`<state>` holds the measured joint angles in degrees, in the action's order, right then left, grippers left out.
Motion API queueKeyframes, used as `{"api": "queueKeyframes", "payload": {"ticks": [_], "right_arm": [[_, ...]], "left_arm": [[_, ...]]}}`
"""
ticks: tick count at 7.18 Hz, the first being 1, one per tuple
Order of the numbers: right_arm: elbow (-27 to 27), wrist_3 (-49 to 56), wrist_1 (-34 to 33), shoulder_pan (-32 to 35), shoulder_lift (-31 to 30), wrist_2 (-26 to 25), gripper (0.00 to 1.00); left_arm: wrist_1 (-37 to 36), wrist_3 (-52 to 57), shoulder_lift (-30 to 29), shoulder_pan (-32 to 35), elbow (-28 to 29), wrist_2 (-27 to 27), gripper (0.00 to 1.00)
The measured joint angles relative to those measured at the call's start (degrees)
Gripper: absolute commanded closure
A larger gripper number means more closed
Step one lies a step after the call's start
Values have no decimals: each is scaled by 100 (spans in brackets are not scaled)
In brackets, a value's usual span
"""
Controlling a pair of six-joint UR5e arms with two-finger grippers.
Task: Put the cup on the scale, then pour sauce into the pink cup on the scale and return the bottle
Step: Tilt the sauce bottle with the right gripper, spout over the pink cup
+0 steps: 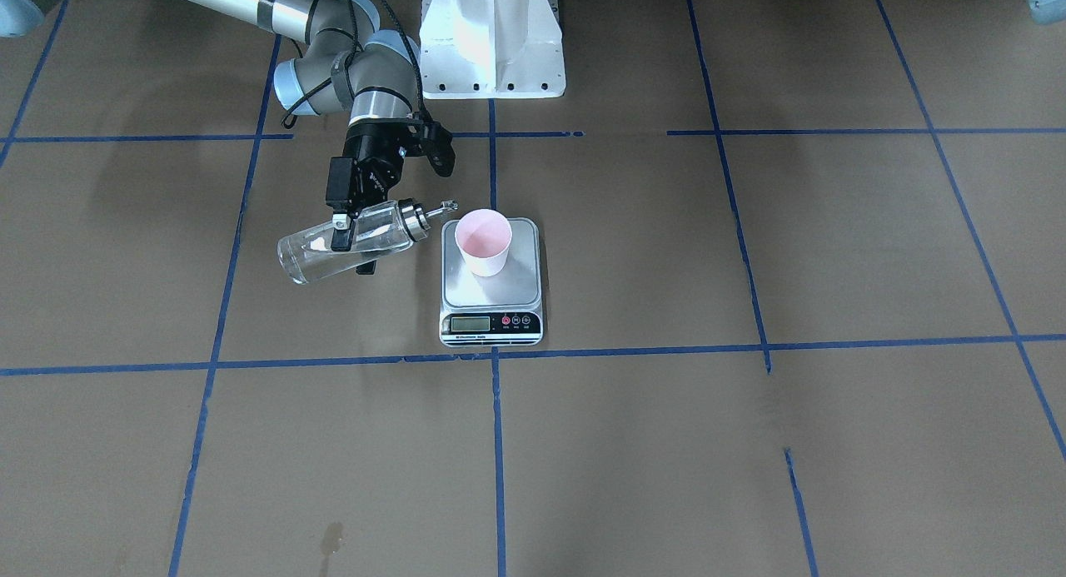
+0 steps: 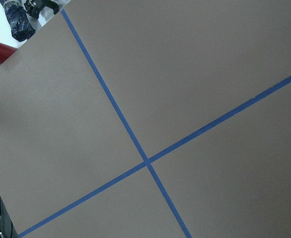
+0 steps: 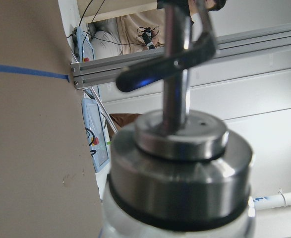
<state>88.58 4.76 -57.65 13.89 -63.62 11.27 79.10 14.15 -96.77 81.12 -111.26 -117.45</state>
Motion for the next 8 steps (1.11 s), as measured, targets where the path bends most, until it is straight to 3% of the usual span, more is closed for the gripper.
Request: {"api": "queueKeyframes", "payload": {"ticks": [8], "right_arm": [[-185,776,8,-15,43,-375,100]], "left_arm": [[6,6,-10,-9,36,-12,0]]}}
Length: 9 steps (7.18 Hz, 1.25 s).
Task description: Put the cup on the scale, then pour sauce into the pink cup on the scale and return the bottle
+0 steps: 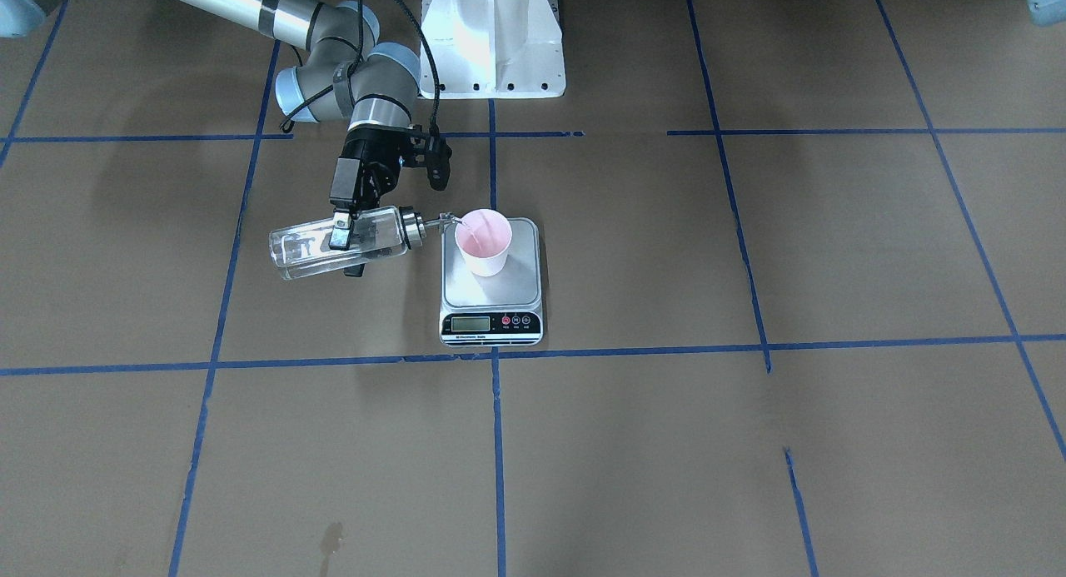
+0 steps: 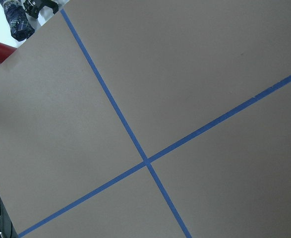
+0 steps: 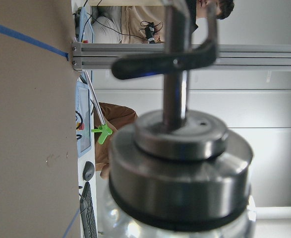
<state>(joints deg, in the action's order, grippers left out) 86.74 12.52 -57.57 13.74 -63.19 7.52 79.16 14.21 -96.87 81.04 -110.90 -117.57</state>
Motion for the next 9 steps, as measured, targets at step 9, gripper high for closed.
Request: {"api": "queueKeyframes", "payload": {"ticks": [9], "right_arm": [[12,14,68,-46,-26,-133,100]], "left_arm": [[-4,3,-6,0,-2,-10,0]]}}
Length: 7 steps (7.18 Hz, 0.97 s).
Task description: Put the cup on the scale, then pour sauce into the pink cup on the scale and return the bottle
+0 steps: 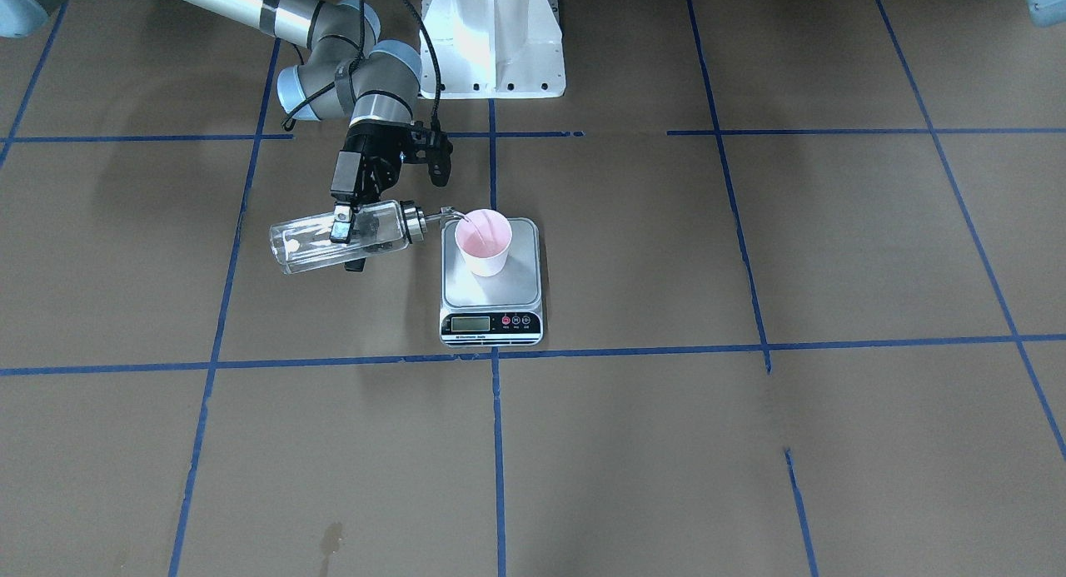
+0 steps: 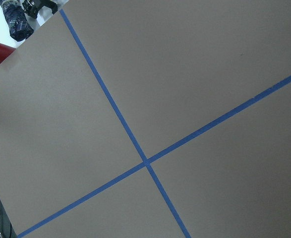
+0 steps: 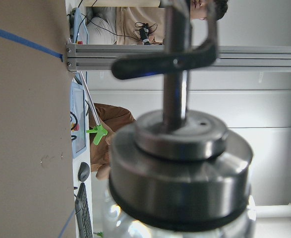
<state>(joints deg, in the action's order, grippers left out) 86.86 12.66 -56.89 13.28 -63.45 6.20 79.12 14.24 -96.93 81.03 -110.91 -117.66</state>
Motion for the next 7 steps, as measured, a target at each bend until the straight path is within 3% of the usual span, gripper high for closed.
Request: {"api": "queueKeyframes", "payload": {"ticks": [7], "right_arm": [[14,6,10,-21,-27,-71,100]], "left_arm": [[-7,0,10,8,-60,13,0]]}}
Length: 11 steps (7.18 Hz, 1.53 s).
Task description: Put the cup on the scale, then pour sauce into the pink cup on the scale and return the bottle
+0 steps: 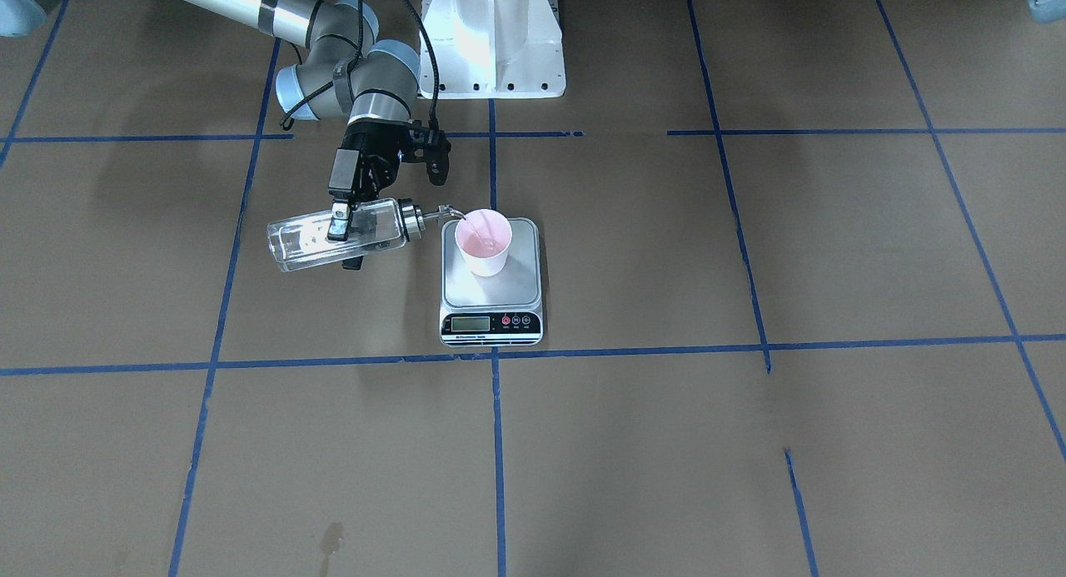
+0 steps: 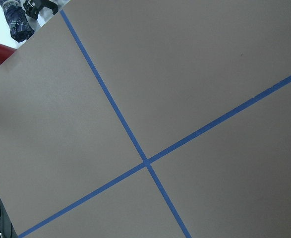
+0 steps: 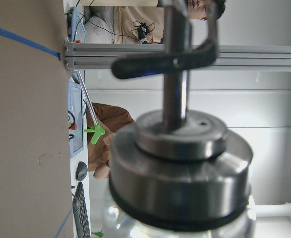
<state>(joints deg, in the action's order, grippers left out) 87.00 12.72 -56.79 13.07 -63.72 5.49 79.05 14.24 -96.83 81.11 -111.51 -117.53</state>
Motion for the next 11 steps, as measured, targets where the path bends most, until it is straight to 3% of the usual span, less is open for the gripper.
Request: {"api": "queueKeyframes", "payload": {"ticks": [11], "right_arm": [[15,-139,339,-105,50,-75,100]], "left_arm": [[-3,0,7,3,-40,-13,0]]}}
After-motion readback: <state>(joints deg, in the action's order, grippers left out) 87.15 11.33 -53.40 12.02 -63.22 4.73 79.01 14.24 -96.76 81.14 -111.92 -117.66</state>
